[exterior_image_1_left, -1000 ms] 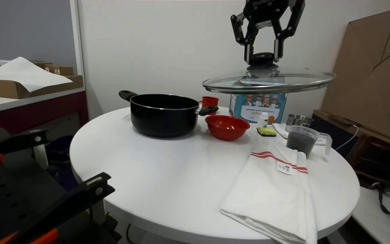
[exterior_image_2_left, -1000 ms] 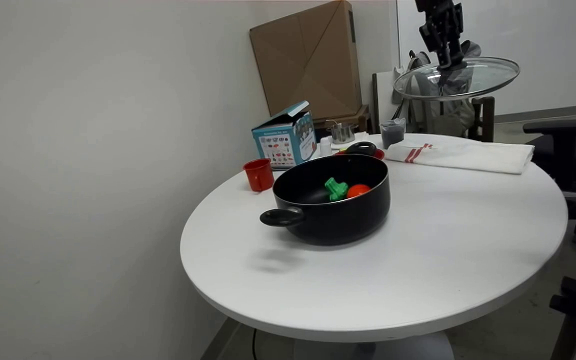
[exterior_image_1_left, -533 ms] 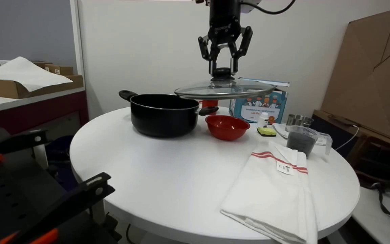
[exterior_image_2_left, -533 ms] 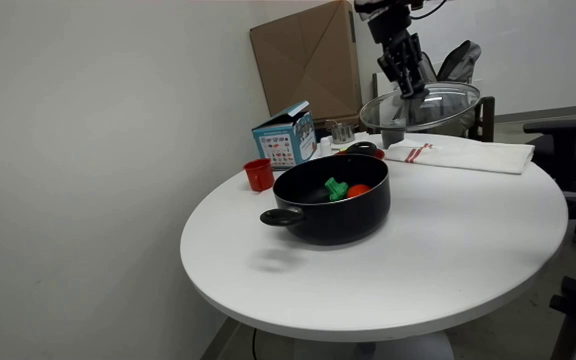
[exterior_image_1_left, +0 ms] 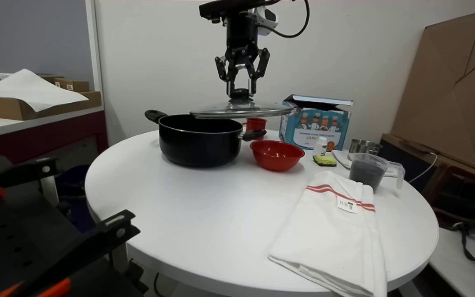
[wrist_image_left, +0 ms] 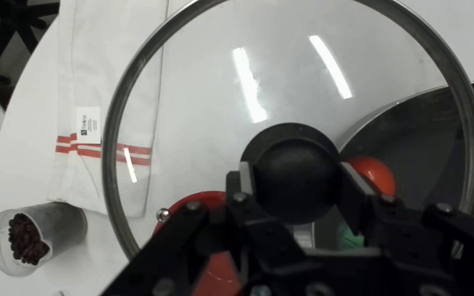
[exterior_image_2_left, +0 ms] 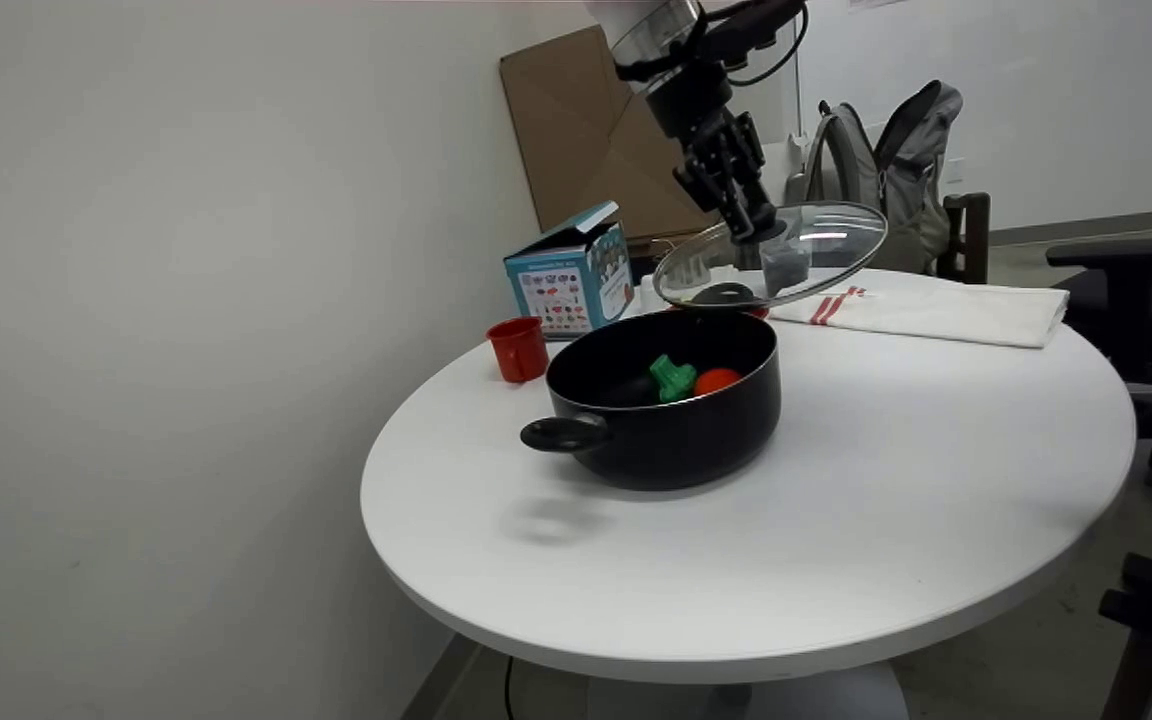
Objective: Put the lid on the black pot
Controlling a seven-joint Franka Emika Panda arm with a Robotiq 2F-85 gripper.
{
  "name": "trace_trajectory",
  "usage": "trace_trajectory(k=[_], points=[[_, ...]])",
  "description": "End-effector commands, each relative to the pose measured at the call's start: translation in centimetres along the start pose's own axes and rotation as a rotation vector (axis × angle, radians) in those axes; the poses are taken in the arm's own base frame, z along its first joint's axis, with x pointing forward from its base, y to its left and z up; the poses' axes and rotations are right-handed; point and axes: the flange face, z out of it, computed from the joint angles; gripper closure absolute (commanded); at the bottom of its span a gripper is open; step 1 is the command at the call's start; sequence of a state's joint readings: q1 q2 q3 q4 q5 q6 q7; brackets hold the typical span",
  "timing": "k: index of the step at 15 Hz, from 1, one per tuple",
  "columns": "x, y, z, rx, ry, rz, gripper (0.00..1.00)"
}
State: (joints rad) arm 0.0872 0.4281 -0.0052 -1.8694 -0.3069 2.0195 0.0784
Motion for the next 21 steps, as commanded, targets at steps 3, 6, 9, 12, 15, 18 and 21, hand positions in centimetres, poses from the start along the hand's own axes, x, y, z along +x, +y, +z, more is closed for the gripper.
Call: trace_trajectory(k=[3,6,9,12,15,18,21], points=[[2.4,-3.1,-2.7,-0.018,-0.035,-0.041,0.75],[3.2,-5.5,-3.1,-0.029,-0.044,-0.073,0.75],[4.0,-8.3,-2.8,-0.039,-0.059,-0.112,0.75],[4.8,-10.6,-2.1,-0.050,-0.079,-0.142,0.75],[5.5,-12.7,-1.3,-0.062,-0.097,-0.168,0.75],[6.1,-14.2,-1.1,-0.067,-0.103,-0.189,0.75],[6.4,-15.3,-1.5,-0.072,-0.098,-0.204,0.75]])
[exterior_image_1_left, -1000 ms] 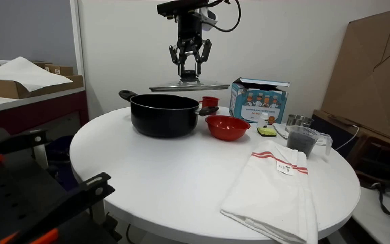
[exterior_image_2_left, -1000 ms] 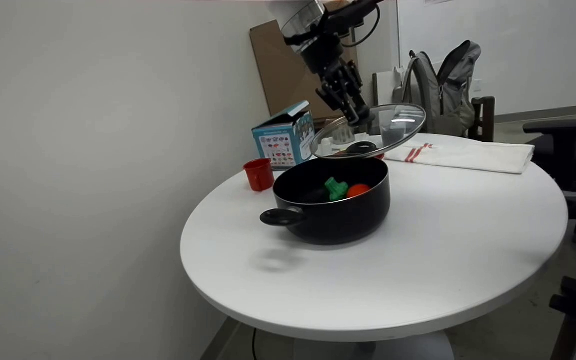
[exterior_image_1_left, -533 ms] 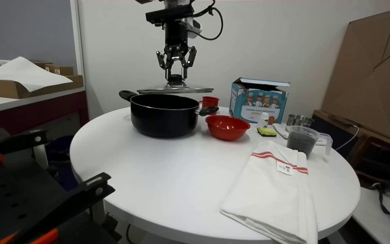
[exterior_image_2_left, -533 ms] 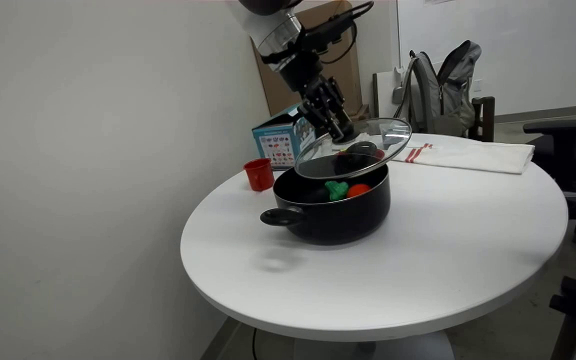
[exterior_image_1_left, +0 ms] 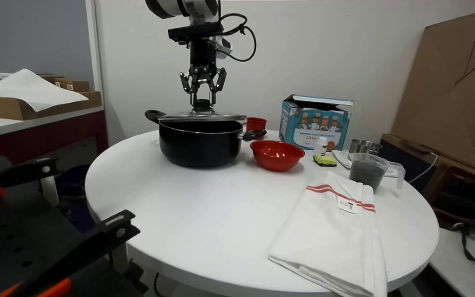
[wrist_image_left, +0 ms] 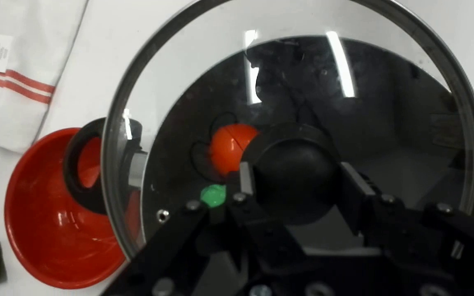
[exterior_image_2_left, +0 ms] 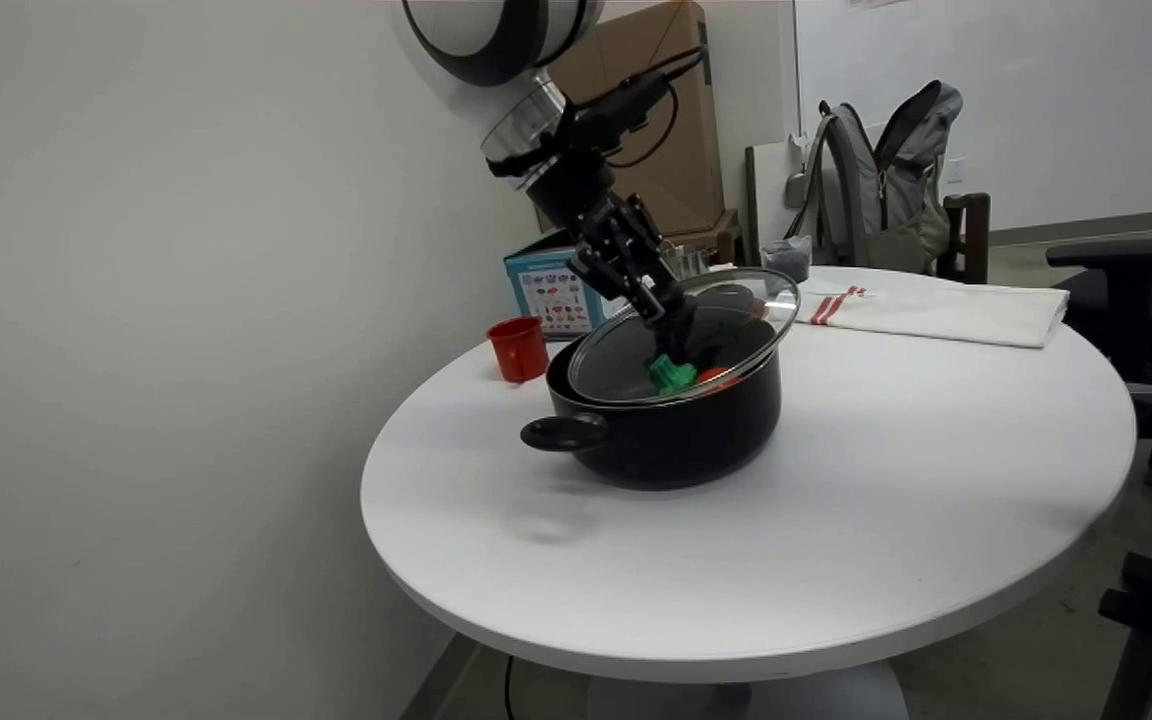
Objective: Put the lid on the black pot
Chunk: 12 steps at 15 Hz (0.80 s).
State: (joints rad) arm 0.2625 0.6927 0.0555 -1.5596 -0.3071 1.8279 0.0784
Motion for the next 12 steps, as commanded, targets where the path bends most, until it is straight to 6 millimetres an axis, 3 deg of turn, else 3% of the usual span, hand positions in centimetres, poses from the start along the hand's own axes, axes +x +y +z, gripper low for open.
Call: trace_trajectory(k=[1,12], points=[[0.69,-0.86,-1.98,-0.017,-0.008,-0.006,0.75],[1.44,-1.27,-2.65,-0.010,0.010,-0.031,0.75]])
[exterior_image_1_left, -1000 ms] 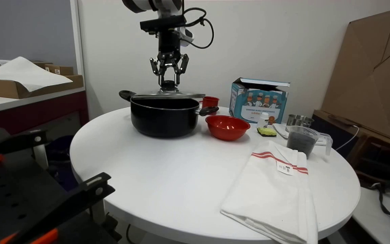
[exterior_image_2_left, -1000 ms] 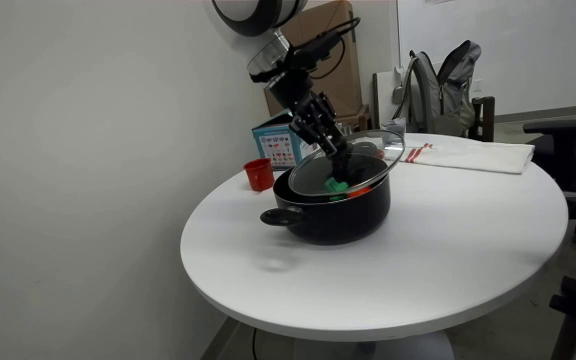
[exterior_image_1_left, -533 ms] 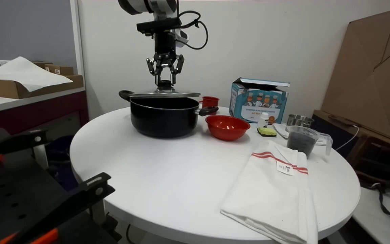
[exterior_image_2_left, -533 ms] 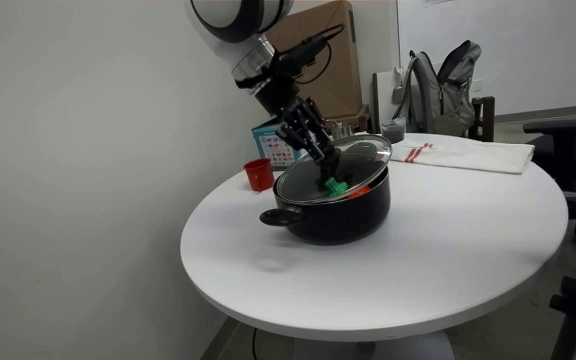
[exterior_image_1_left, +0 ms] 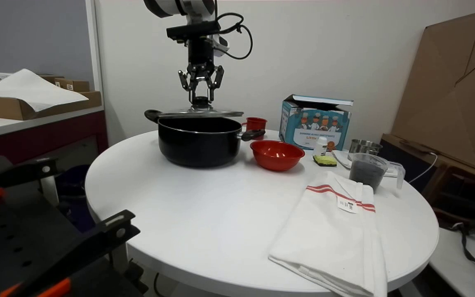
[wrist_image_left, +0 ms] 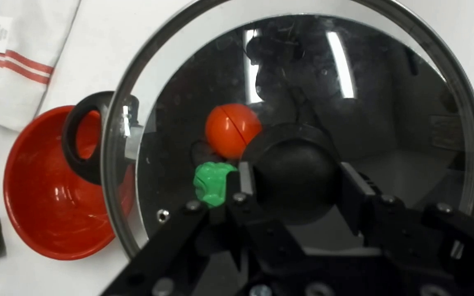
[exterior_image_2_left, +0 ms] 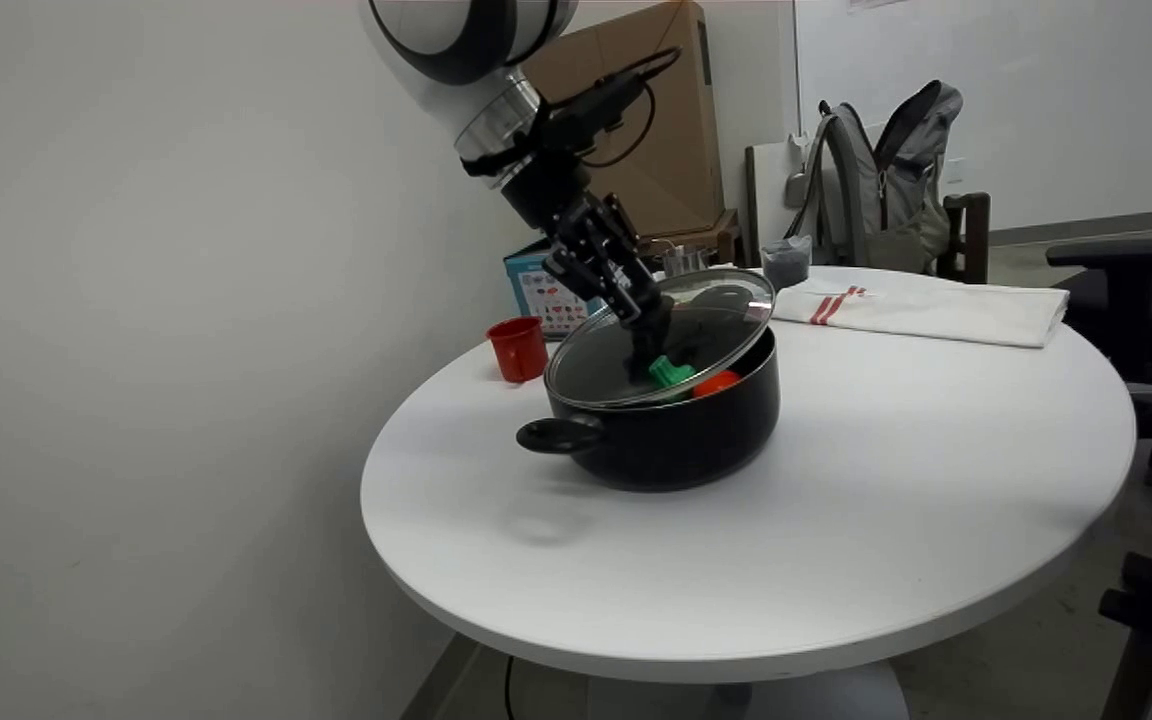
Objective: Put the lid on the black pot
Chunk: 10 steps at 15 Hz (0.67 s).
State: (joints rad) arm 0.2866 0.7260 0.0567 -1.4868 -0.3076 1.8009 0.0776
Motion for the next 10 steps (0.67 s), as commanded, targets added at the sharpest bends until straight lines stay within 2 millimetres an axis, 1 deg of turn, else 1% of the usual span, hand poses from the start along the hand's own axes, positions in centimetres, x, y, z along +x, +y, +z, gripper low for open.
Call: trace_trajectory(k=[1,10], points=[[0.32,-0.15,-1.27,0.002,-0.004,-0.024,0.75],[0.12,-0.58,-2.13,0.008,0.012,-0.034,0.75]])
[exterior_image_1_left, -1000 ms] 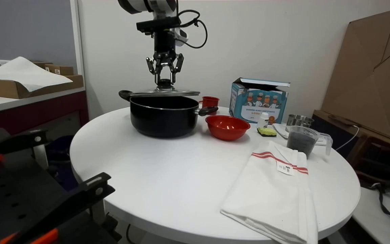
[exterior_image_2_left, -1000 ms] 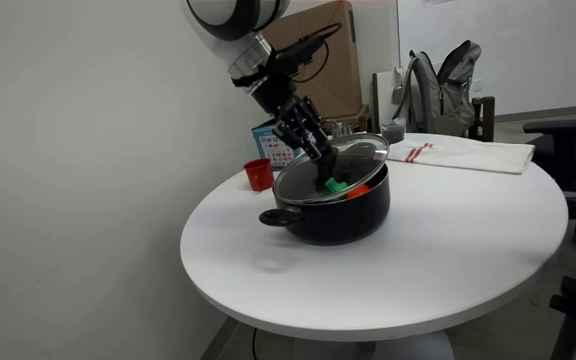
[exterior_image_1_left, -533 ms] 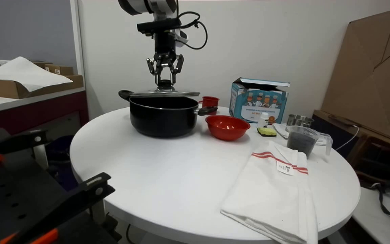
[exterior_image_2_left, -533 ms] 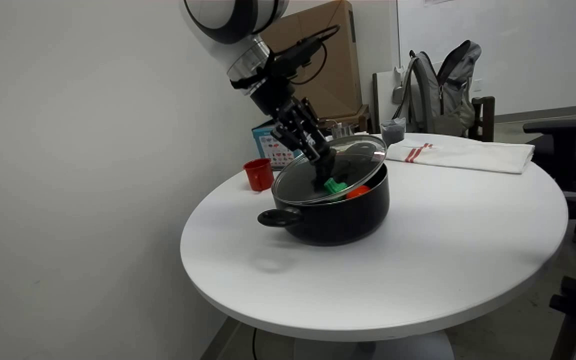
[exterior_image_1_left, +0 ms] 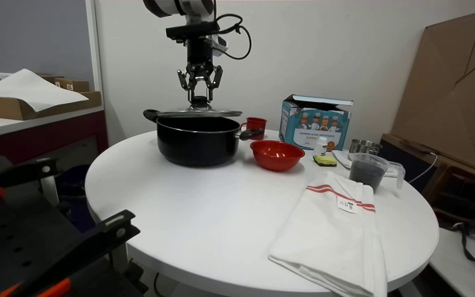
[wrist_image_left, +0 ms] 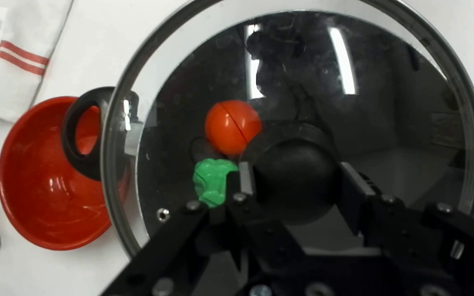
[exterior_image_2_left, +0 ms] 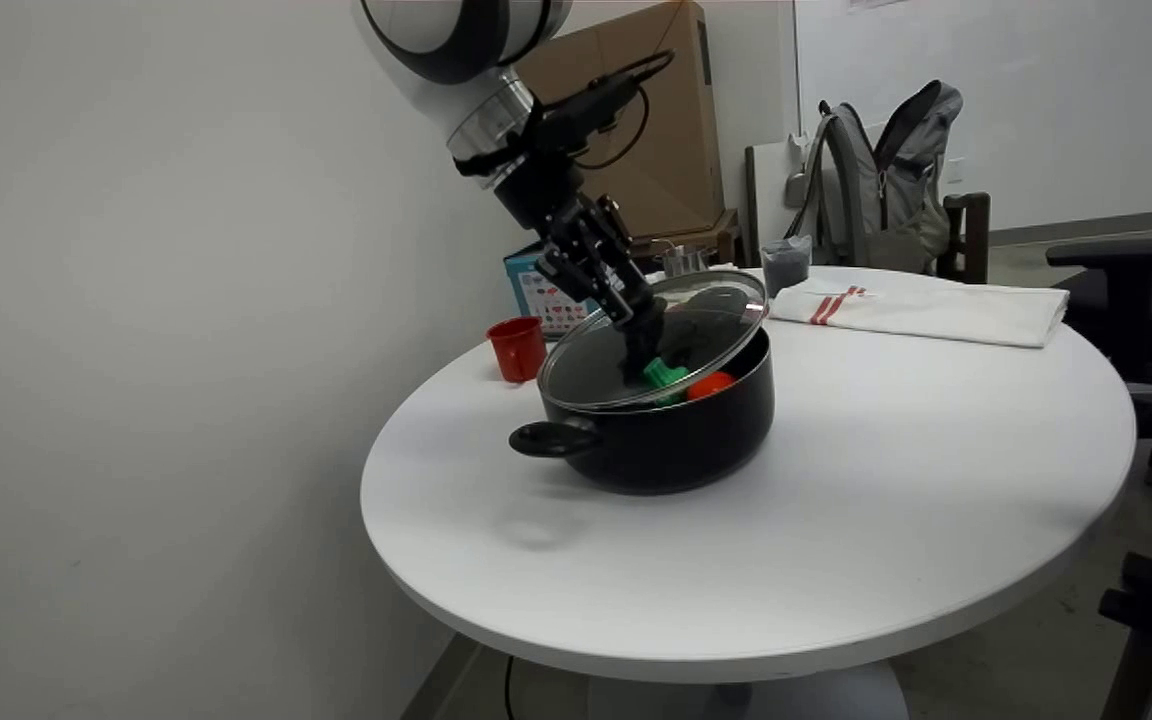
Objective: Put the lid on the black pot
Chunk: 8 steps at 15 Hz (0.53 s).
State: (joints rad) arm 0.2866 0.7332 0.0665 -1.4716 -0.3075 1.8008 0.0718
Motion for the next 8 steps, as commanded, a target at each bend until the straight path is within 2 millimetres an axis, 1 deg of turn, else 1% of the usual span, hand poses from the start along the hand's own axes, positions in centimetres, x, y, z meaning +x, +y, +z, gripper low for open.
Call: trace_trajectory(k=[1,8], points=[[-0.2,-0.2,-1.8,0.006,0.004,-0.023,0.75],[-0.6,-0.4,-3.1,0.018,0.033,-0.042,0.75]])
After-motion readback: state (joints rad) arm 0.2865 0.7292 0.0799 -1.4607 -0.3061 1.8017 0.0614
